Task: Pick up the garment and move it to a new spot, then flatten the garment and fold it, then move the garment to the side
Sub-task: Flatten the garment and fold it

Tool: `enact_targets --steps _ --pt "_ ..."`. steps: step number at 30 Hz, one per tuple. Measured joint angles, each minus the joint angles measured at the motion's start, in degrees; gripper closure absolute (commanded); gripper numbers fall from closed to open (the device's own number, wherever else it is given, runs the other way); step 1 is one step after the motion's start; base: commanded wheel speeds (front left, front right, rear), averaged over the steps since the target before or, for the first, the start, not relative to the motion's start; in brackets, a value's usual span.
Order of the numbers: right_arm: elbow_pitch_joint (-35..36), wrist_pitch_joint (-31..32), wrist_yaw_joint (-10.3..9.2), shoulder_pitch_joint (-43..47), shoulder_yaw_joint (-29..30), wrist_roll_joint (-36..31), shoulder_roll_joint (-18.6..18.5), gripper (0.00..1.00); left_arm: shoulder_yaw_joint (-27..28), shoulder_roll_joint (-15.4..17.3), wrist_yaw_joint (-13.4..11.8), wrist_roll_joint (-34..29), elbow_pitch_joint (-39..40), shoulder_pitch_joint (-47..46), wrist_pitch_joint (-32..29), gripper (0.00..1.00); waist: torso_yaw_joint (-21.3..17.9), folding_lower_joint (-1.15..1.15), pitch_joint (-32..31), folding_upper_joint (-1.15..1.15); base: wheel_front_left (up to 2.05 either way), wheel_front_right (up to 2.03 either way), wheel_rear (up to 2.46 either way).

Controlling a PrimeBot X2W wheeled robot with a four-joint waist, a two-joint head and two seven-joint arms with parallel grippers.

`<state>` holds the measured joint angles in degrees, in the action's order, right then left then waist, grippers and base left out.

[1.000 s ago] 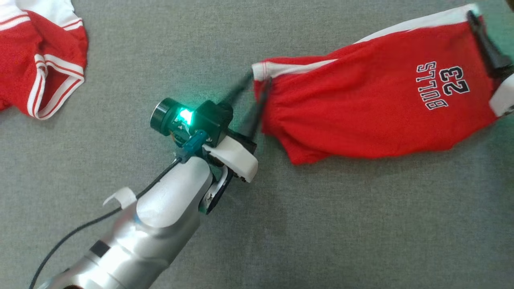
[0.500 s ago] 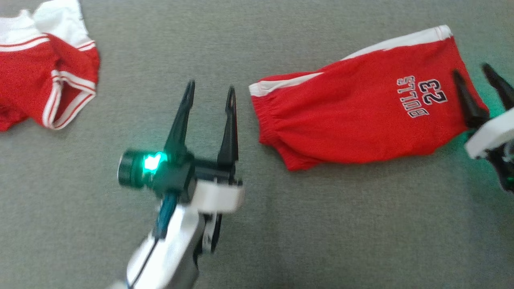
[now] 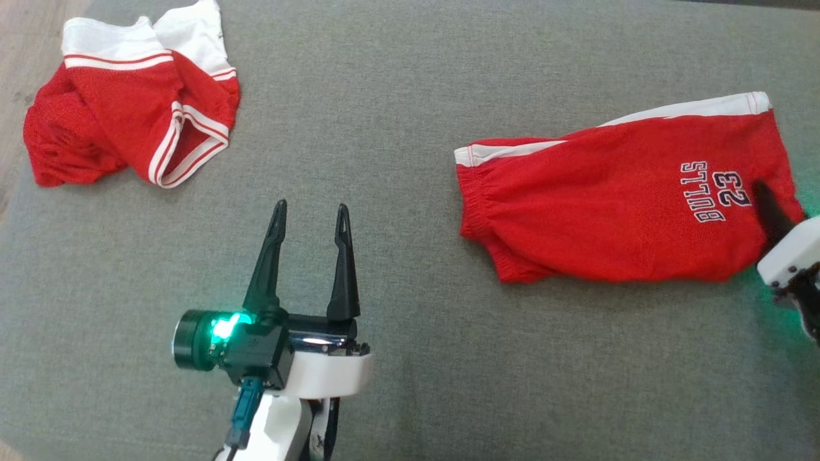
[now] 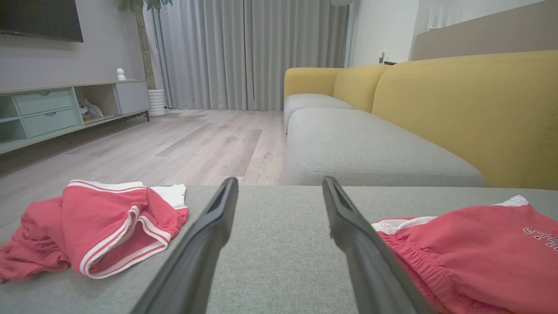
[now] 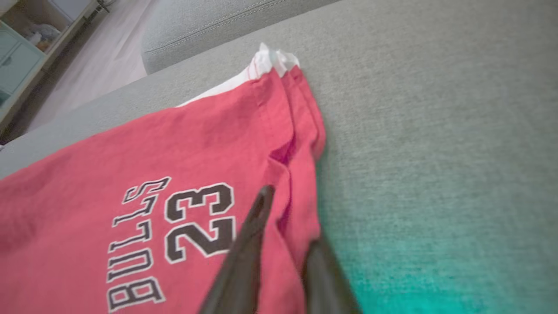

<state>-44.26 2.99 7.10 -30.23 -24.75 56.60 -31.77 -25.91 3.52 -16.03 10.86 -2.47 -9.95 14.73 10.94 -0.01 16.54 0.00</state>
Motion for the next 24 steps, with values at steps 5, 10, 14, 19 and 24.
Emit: enact_targets --steps 5,10,14,19,24 --pt "0.2 -1.6 0.00 0.1 -0.7 0.5 -0.1 1.00 0.6 -0.3 1.1 -1.6 0.2 0.0 0.0 0.00 -1.8 0.01 0.0 0.00 0.00 0.00 0.00" --pt "0.1 -2.6 0.00 0.0 -1.5 0.2 -2.1 1.00 2.4 -0.4 2.0 -2.4 0.4 0.1 0.0 0.00 -5.2 0.01 0.0 0.00 0.00 0.00 0.00" --pt "-0.5 -3.7 0.00 -0.3 -2.8 -3.3 -6.3 1.00 3.1 -0.4 3.1 -2.9 0.3 0.1 0.0 0.00 -8.5 0.01 0.0 0.00 0.00 0.00 0.00" --pt "-1.5 -5.3 0.00 -2.0 -2.8 -6.4 -9.0 1.00 3.5 -0.5 4.4 -2.9 -1.0 0.0 0.0 0.00 -11.6 0.01 0.2 0.00 0.00 0.00 0.00" --pt "0.8 -8.2 0.00 -4.1 -2.8 -9.5 -8.3 1.00 3.7 -0.5 5.5 -2.3 -3.0 0.0 0.0 0.00 -14.3 0.01 -0.3 0.00 0.00 0.00 0.00"
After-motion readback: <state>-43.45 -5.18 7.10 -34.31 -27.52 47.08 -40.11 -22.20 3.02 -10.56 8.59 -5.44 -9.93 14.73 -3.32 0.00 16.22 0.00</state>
